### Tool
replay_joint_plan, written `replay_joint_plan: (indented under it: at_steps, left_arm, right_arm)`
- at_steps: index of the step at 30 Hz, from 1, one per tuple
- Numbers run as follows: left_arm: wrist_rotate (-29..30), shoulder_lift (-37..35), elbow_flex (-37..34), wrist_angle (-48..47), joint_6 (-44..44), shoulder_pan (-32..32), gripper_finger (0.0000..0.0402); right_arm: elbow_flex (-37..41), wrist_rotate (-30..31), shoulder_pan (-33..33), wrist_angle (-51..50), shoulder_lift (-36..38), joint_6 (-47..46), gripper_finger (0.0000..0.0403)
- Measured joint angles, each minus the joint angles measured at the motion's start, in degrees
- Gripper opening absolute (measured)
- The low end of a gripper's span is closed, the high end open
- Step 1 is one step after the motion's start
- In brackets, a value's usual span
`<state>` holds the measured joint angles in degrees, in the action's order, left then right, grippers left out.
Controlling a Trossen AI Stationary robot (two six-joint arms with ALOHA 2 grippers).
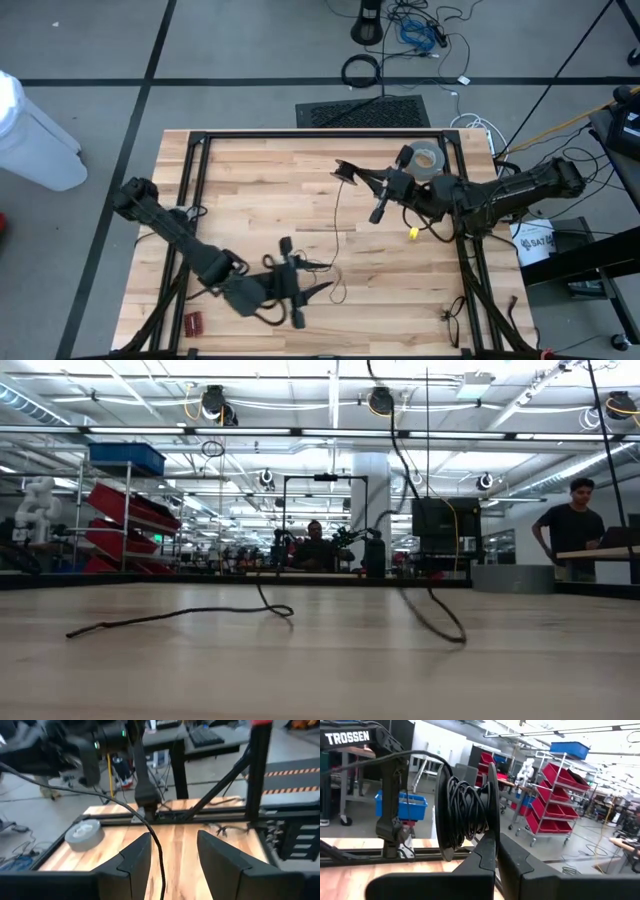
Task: Coil cords
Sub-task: Coil the black wire onto the spool
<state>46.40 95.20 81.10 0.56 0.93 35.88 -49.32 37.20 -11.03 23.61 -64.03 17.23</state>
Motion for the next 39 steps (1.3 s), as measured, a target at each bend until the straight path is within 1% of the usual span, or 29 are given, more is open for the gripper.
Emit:
replay_joint_plan:
  at_steps: [4, 10, 11, 12, 13, 17, 18, 19, 20, 21, 23, 25, 30, 32, 36, 39]
  left_arm:
    - [0.45, -1.85, 0.0, 0.47, 0.14, 1.92, 0.0167]
    - [0.61, -2.08, 0.0, 0.11, 0.01, 4.05, 0.0167]
    - [1.48, -2.08, 0.0, -0.08, -0.5, 4.21, 0.0167]
    - [3.73, -2.08, 0.0, -0.44, -1.36, 4.41, 0.0167]
    - [7.53, -2.08, 0.0, -0.89, -1.93, 4.51, 0.0167]
    - [30.31, -2.08, 0.0, -1.56, -8.19, 4.48, 0.0167]
    - [33.95, -2.1, 0.0, -1.56, -10.25, 3.98, 0.0167]
    - [34.97, -2.12, 0.0, -1.56, -11.32, 3.31, 0.0167]
    - [34.02, -2.12, 0.0, -1.44, -11.6, 2.5, 0.0167]
    - [31.55, -2.12, 0.0, -1.11, -11.47, 1.55, 0.0167]
    - [24.51, -2.08, 0.0, -0.22, -10.34, -0.78, 0.0167]
    - [19.69, -1.38, 0.0, 1.43, -9.87, -3.34, 0.0167]
    - [18.62, 1.35, -0.02, 5.88, -9.93, -8.09, 0.0167]
    - [18.64, 1.91, -0.02, 8.42, -10.32, -9.11, 0.0167]
    - [18.5, 3.11, -0.03, 10.13, -10.41, -10.81, 0.0167]
    - [15.74, 3.57, -0.06, 12.54, -10.39, -11.93, 0.0167]
  right_arm:
    - [0.0, -0.03, 0.13, -0.09, 0.52, 0.76, 0.0]
    - [0.0, -0.05, 0.15, 0.09, 0.52, 1.09, 0.0]
    - [0.0, -0.05, 0.15, 0.07, 0.52, 1.09, 0.0]
    - [0.0, -0.05, 0.17, 0.07, 0.52, 1.09, 0.0]
    - [0.0, -0.13, 0.17, 0.06, 0.52, 1.09, 0.0]
    - [0.0, -3.04, 0.2, -0.17, 0.52, 0.72, 0.0]
    - [0.0, -3.18, 0.19, -0.15, 0.52, 0.61, 0.0]
    - [0.0, -3.2, 0.17, -0.14, 0.52, 0.61, 0.0]
    - [0.0, -3.24, 0.15, -0.1, 0.52, 0.61, 0.0]
    - [0.0, -3.24, 0.17, -0.1, 0.52, 0.63, 0.0]
    - [0.0, -3.21, 0.17, -0.06, 0.52, 0.86, 0.0]
    - [0.0, -2.82, 0.17, 0.25, 0.5, 1.28, 0.0]
    - [0.0, -2.57, 0.17, 0.33, 0.5, 1.36, 0.0]
    - [0.0, -2.55, 0.17, 0.25, 0.5, 1.42, 0.0]
    - [0.0, -1.11, 0.17, 0.19, 0.5, 1.5, 0.0]
    - [0.0, -0.9, 0.17, -0.56, 0.49, 1.49, 0.0]
